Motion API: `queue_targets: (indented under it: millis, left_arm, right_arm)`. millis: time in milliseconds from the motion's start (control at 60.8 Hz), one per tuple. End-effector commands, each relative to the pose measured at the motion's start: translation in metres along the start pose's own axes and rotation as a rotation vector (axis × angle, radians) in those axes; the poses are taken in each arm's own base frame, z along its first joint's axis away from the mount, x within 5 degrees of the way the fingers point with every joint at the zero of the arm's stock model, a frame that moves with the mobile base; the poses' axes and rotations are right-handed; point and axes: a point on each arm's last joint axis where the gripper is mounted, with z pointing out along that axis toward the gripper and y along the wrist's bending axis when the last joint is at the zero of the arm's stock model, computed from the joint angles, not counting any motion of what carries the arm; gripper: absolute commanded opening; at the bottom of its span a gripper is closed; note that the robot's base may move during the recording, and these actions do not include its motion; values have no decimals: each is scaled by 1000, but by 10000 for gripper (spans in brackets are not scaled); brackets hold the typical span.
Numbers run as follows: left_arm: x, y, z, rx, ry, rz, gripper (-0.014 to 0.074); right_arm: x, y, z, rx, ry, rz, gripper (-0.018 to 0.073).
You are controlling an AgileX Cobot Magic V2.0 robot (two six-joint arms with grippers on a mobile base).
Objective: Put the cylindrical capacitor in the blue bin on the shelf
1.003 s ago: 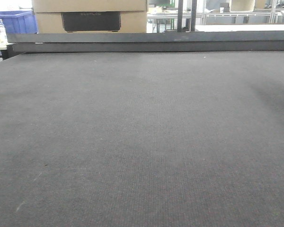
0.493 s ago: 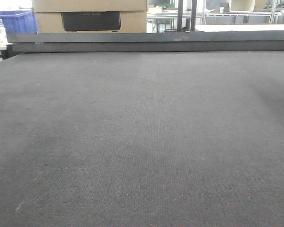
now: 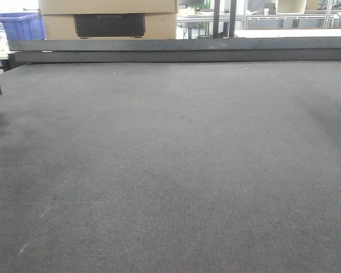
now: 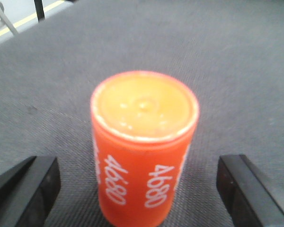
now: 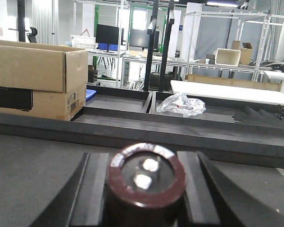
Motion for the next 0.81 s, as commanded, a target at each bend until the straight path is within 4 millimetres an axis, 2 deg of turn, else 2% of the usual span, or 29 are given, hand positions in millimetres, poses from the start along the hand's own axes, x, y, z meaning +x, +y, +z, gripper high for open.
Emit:
queue_targets:
  millis: [0,247,378,427,559,740,789]
  left_arm:
    - [-2,2,10,-14,-33,10,571]
    - [-7,-1,30,-13,-77,29,571]
    - [-6,1,32,-39,-69,-5,564]
    - [-6,2,32,-55,-68,-25,537]
    - [-6,3,32,-65,-70,-38,330]
    - [-7,3,31,-63,-62,-40,-112]
    - [-11,2,28,-54,-44,-38,-111]
  right_arm:
    - [-4,0,-2,0,-25,-2,-162]
    - [-2,0,-2,-1,-13,-2,-162]
    - [1,1,-2,-6,21,-2,-162]
    - [1,1,-2,-6,23,-2,-162]
    - [1,1,-2,-6,23,-2,-162]
    - [2,1,-2,-9,40,-2,-162]
    - [4,1,-2,-13,66,-2,-162]
